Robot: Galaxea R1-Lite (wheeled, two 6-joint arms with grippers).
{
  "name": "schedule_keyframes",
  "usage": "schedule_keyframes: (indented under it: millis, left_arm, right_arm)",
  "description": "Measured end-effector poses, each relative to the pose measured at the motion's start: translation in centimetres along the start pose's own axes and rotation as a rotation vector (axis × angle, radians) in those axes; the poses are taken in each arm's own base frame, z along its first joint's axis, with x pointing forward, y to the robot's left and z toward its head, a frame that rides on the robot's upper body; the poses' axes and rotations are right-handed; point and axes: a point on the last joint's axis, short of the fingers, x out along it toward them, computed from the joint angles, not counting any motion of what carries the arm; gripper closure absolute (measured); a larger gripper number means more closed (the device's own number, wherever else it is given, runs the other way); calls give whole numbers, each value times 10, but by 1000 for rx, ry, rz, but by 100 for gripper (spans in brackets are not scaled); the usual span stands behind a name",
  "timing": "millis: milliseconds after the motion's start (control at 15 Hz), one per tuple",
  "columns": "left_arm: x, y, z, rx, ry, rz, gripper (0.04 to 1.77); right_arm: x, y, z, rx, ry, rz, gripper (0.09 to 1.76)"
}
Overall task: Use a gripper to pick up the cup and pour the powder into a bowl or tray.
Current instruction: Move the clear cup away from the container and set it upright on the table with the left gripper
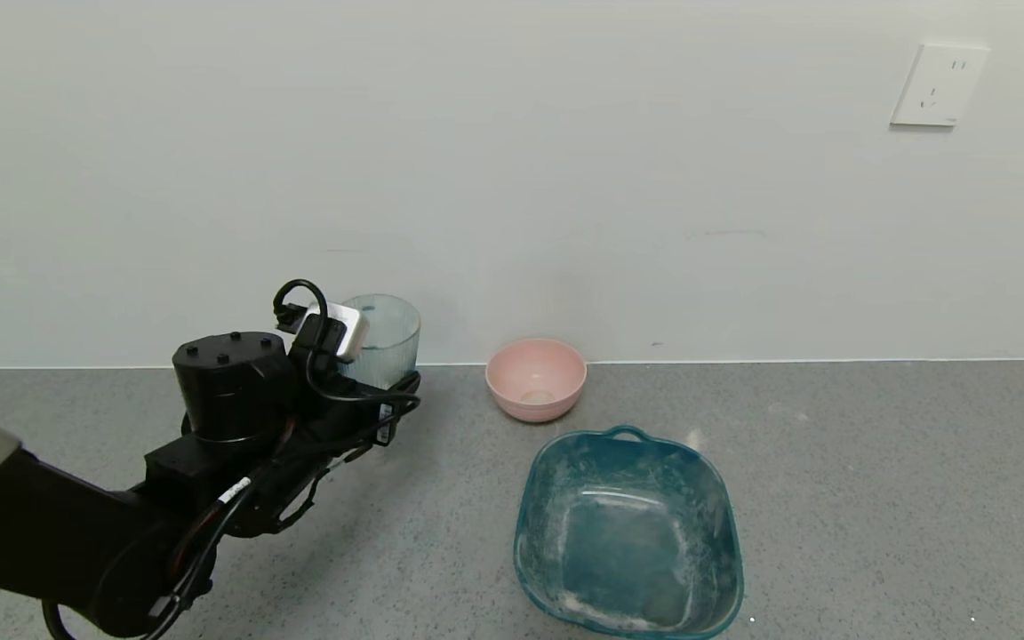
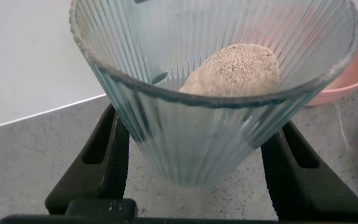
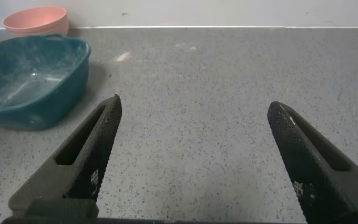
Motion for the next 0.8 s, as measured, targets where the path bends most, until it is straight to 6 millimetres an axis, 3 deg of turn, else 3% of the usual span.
schedule_keyframes:
  millis: [800]
  left_arm:
    - [46, -5, -68, -162, 35, 37, 57]
  right_arm:
    - [0, 0, 0, 0, 0, 0, 14]
